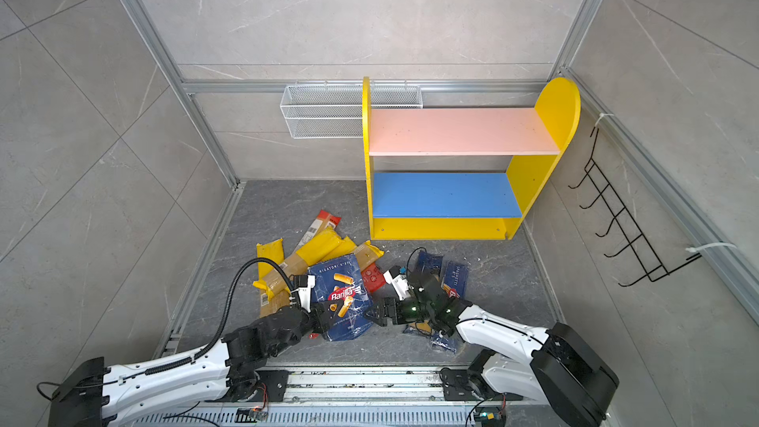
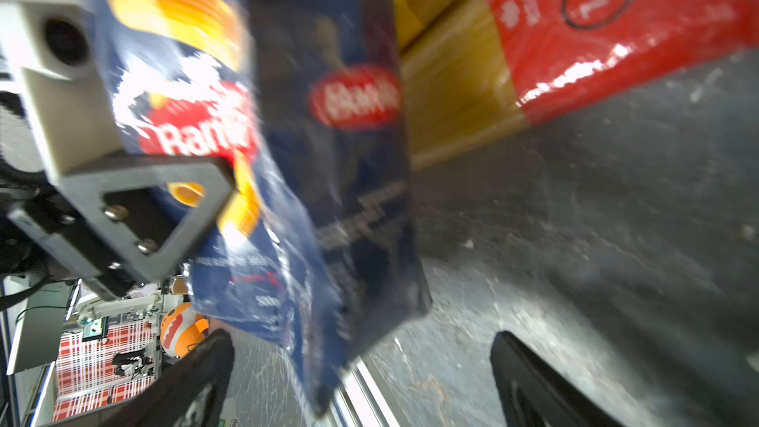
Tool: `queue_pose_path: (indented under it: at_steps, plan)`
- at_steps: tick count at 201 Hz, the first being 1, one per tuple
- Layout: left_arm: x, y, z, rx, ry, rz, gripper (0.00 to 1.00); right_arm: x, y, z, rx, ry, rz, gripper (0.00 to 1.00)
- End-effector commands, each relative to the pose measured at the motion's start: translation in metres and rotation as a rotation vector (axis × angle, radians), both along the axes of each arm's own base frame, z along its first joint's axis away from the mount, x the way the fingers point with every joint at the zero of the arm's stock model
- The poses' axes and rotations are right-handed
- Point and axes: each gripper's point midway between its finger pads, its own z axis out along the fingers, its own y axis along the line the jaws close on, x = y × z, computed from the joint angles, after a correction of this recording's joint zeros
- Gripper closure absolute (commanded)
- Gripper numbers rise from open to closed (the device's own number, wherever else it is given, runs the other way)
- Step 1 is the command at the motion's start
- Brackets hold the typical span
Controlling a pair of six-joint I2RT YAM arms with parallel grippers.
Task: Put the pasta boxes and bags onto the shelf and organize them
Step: 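Lift the Rigatoni box upright with the right gripper while the left gripper withdraws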
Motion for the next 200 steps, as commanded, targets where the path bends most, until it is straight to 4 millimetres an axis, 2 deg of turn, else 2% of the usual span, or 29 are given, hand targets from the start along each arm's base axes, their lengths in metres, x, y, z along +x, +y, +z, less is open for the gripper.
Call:
queue_pose_path:
  at_steps: [1, 36, 62, 91, 107, 129, 156, 182, 200]
  plan:
    - [0.007, -0.028, 0.089, -0.203, -0.122, -0.054, 0.67, 0.004, 0.016, 0.02, 0.102, -0.042, 0.044, 0.01]
    - [0.009, -0.034, 0.12, -0.227, -0.147, -0.08, 0.67, 0.006, 0.026, 0.026, 0.173, -0.046, 0.062, 0.01]
    - [0.015, -0.037, 0.134, -0.253, -0.145, -0.092, 0.67, 0.006, 0.029, 0.035, 0.208, -0.06, 0.073, 0.01]
    - [0.025, -0.044, 0.135, -0.282, -0.125, -0.095, 0.67, 0.004, 0.03, 0.049, 0.244, -0.071, 0.086, 0.01]
    - [0.03, -0.049, 0.136, -0.288, -0.124, -0.099, 0.63, 0.004, 0.029, 0.056, 0.251, -0.083, 0.088, 0.03]
    - [0.038, -0.055, 0.136, -0.286, -0.114, -0.104, 0.58, 0.001, 0.03, 0.068, 0.287, -0.097, 0.098, 0.08]
    - [0.046, -0.06, 0.133, -0.313, -0.084, -0.114, 0.57, 0.001, 0.034, 0.084, 0.353, -0.094, 0.11, 0.13]
    - [0.047, -0.062, 0.132, -0.332, -0.064, -0.129, 0.57, 0.004, 0.036, 0.088, 0.352, -0.107, 0.105, 0.17]
    - [0.044, -0.061, 0.132, -0.327, -0.054, -0.142, 0.55, 0.007, 0.036, 0.095, 0.354, -0.121, 0.093, 0.26]
